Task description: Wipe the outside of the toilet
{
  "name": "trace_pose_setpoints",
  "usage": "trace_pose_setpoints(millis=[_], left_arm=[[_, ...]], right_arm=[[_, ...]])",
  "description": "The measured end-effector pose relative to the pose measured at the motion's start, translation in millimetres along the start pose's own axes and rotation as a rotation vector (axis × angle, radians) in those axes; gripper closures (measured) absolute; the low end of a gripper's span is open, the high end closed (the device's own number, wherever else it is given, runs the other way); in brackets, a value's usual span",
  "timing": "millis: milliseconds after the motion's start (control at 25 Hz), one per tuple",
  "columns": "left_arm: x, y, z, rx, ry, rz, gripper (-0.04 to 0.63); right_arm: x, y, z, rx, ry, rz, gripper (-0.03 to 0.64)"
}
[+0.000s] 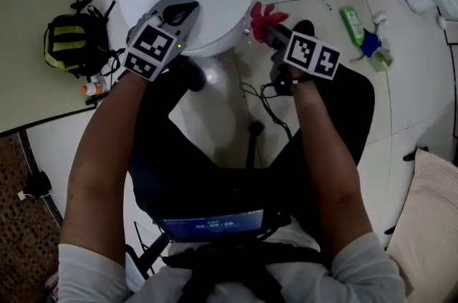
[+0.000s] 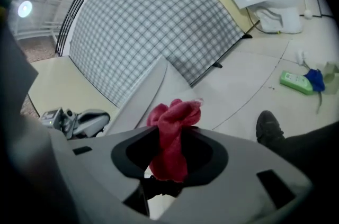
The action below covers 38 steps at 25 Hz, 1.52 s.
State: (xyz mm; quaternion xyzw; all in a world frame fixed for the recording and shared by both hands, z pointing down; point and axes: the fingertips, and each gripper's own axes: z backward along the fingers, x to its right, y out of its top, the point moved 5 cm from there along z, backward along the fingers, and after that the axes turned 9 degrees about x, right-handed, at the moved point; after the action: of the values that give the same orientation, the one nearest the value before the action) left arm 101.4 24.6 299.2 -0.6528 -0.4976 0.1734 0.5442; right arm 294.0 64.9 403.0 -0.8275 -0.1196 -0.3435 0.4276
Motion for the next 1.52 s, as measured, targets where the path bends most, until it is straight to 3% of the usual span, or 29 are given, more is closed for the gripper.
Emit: trace_pose_setpoints(millis=[120, 280, 720, 1160, 1520], left_arm=[[-1.4, 0.3, 0.1, 0.001, 0.003, 0.002, 0.604], [0.5, -0.2, -0.5, 0.001, 0.003, 0.003, 0.604], [-1.0, 3.0, 0.4, 0.017, 0.002, 0.012, 0.604], [14.5, 7.1, -1.5, 0.010, -0.010, -0.037, 0.606], [20.0, 2.8, 9.3, 0.026, -0.014, -0.080, 0.609]], right_arm=[[-4.1, 30.9, -13.0, 0.002, 0.014, 0.004, 0.479], [-6.7, 38.8, -21.3, -0.009, 0.027, -0.011, 0.478], [-27.8, -25.7, -14.4, -0.111, 0.054, -0.053, 0.478], [-56.2, -73.5, 0.5, -0.166, 0.165, -0.055, 0.479], [-76.9, -95.6, -19.3, -0.237, 0.161, -0.080, 0.479]])
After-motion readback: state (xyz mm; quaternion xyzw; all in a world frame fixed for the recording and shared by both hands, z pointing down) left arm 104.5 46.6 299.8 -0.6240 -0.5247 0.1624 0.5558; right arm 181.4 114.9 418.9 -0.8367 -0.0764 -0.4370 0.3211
